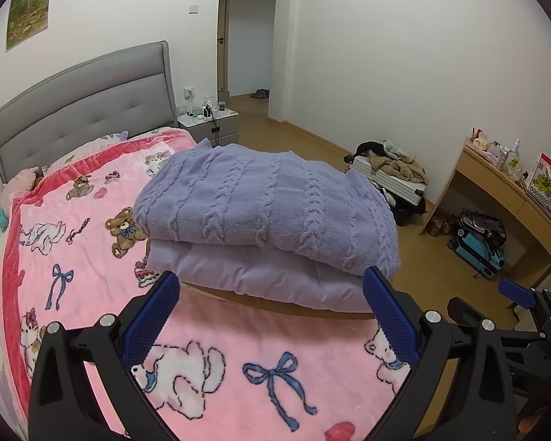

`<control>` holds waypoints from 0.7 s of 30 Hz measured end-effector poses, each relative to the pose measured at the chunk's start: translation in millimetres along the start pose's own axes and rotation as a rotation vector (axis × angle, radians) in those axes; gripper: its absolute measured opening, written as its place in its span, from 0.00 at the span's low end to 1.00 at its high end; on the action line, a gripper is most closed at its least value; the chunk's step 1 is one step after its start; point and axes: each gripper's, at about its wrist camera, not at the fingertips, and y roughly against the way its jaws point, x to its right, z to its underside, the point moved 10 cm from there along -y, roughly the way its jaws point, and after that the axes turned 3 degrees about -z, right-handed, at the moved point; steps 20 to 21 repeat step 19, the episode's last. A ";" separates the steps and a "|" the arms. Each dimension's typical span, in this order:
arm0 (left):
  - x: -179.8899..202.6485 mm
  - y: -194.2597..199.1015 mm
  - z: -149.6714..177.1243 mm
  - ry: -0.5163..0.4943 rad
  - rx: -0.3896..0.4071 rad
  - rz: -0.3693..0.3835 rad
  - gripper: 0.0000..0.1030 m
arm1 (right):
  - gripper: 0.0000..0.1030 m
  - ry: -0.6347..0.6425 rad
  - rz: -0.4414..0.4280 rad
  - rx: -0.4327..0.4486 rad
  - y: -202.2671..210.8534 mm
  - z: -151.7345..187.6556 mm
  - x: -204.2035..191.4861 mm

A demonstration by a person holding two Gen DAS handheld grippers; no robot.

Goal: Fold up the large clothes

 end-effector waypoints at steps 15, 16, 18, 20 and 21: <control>2.5 -0.6 -4.5 -0.017 0.016 -0.014 0.95 | 0.92 0.004 -0.003 0.010 -6.2 -10.0 -0.1; 2.5 -0.7 -4.3 -0.015 0.014 -0.012 0.95 | 0.92 0.003 -0.004 0.009 -6.3 -10.3 -0.4; 2.0 -1.4 -3.8 -0.012 0.002 0.002 0.95 | 0.92 0.001 -0.004 0.013 -5.2 -10.1 -0.3; 1.8 -1.9 -3.4 -0.011 -0.003 0.005 0.95 | 0.92 0.001 -0.007 0.014 -4.9 -10.3 -1.0; 1.8 -1.9 -3.4 -0.011 -0.003 0.005 0.95 | 0.92 0.001 -0.007 0.014 -4.9 -10.3 -1.0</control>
